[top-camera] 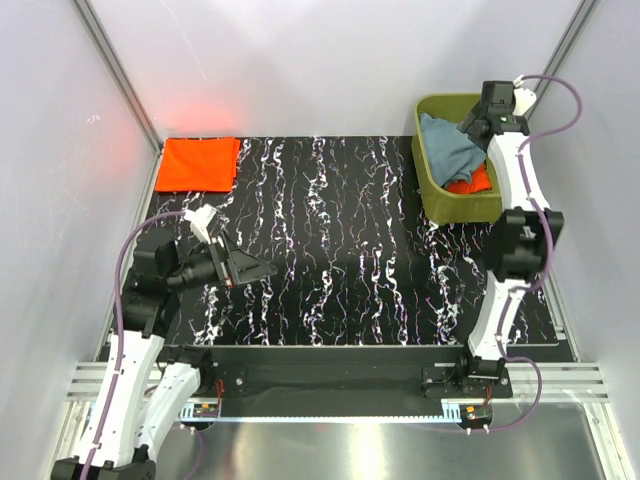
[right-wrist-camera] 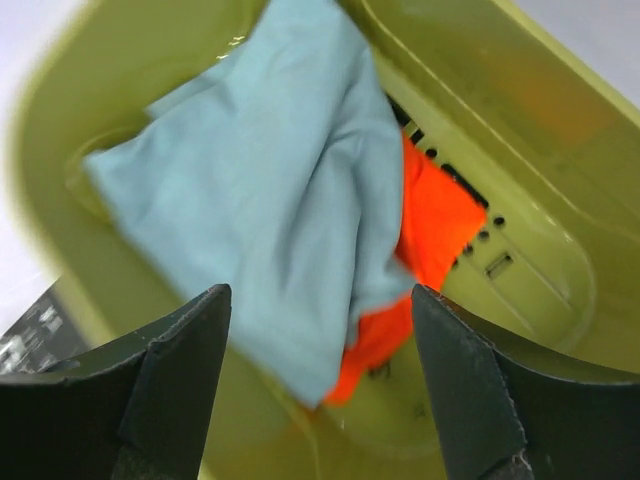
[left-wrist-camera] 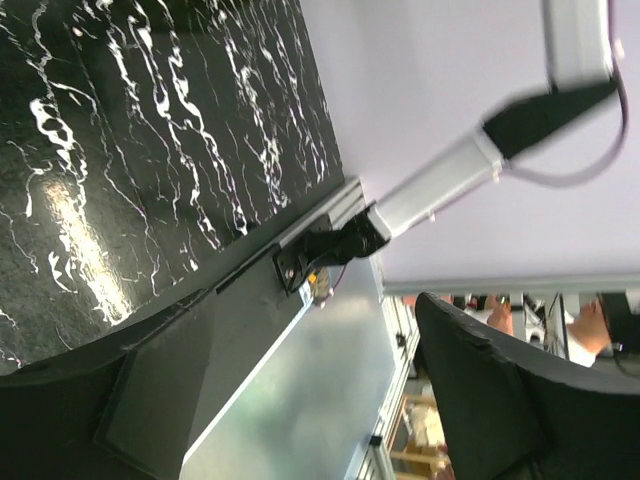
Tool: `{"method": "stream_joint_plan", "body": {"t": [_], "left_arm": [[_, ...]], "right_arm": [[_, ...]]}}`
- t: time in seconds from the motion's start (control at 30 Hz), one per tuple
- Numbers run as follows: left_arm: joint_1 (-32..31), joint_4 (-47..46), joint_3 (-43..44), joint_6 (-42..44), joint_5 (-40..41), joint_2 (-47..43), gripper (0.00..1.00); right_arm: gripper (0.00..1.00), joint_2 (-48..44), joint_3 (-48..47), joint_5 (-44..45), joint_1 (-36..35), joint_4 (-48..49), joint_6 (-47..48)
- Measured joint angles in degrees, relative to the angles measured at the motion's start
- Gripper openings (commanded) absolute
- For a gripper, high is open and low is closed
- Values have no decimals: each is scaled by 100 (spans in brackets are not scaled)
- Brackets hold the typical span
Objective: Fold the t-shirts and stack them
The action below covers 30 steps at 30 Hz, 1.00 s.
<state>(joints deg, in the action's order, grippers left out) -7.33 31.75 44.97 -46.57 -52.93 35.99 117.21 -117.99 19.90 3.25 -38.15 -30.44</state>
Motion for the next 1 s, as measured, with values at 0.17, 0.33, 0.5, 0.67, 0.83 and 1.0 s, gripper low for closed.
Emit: {"method": "stream_joint_plan", "body": {"t": [0.17,0.33,0.5,0.67,0.83,1.0], "left_arm": [[-173,114,166,330,-105,216,83],[-254,254,417,632,-103,352,81],[-273,380,420,763,-105,393,77],[-278,520,420,800,-103,481,70],[-278,603,433,800,-101,505,70],[-280,601,616,767,-48,551,71]], "right_arm": [[78,1445,-1377,-133,177,-151,48],[64,2745,-2682,-544,258,-170,105],[54,3421,-3320,-872,258,-203,13],[0,3512,-3545,-1088,352,-225,-271],[0,3506,-3945,-1158,509,-229,-457],[0,2935,-4120,-1154,544,116,-463]]}}
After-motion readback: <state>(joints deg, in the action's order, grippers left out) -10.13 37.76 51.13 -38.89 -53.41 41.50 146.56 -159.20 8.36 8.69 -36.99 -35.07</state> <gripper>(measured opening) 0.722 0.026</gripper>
